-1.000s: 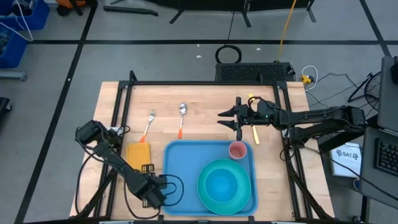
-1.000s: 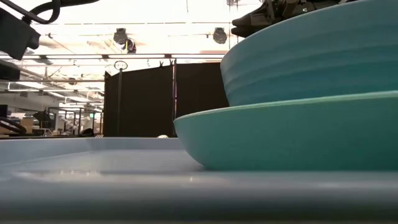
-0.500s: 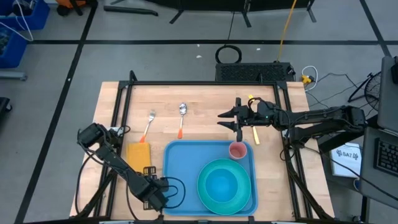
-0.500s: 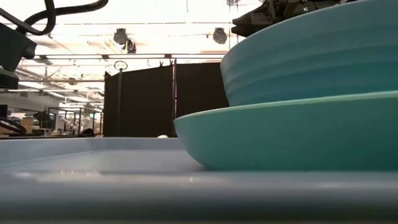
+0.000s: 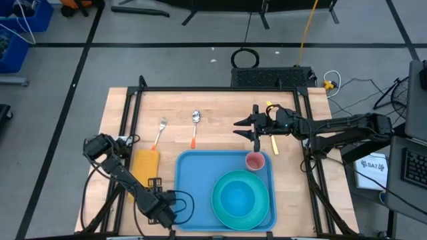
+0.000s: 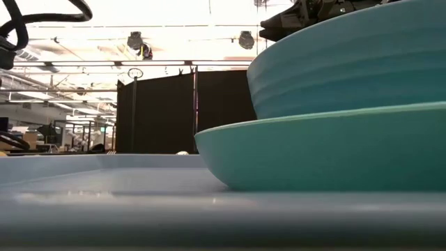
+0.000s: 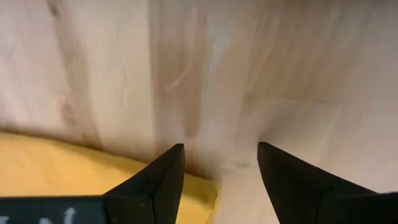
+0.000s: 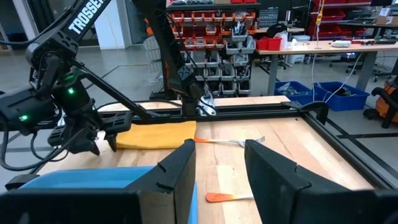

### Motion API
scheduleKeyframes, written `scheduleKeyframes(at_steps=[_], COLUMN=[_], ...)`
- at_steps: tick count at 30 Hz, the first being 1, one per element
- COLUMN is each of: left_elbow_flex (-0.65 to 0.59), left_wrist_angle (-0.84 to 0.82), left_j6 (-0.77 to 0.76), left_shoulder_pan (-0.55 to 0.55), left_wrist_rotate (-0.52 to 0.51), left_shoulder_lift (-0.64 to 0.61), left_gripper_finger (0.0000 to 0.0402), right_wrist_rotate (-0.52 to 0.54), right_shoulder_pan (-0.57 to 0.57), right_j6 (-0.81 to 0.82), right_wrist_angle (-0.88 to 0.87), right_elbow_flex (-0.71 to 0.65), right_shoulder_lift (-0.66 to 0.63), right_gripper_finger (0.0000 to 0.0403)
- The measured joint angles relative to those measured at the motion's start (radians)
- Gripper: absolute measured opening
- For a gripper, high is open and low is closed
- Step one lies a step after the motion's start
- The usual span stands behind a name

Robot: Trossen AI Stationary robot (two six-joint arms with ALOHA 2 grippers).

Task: Set up tray
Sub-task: Put the yellow table napkin on the blue tray to the left of the blue plate

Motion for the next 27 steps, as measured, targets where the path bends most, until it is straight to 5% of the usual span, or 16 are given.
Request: scheduleKeyframes(at_steps=[27], left_elbow_flex=[-0.015], left_wrist_angle=[-0.076], left_j6=[-0.149], left_shoulder_pan=[-0.005], left_wrist_rotate=[0.083], left_shoulder_lift=[0.004], left_gripper_finger=[0.0207], right_wrist_rotate=[-0.002], right_shoulder_pan=[0.0], right_j6=[-0.003], right_wrist_angle=[0.0], right_elbow_flex=[0.0], right_shoulder_lift=[0.0], right_gripper_finger=[0.0132])
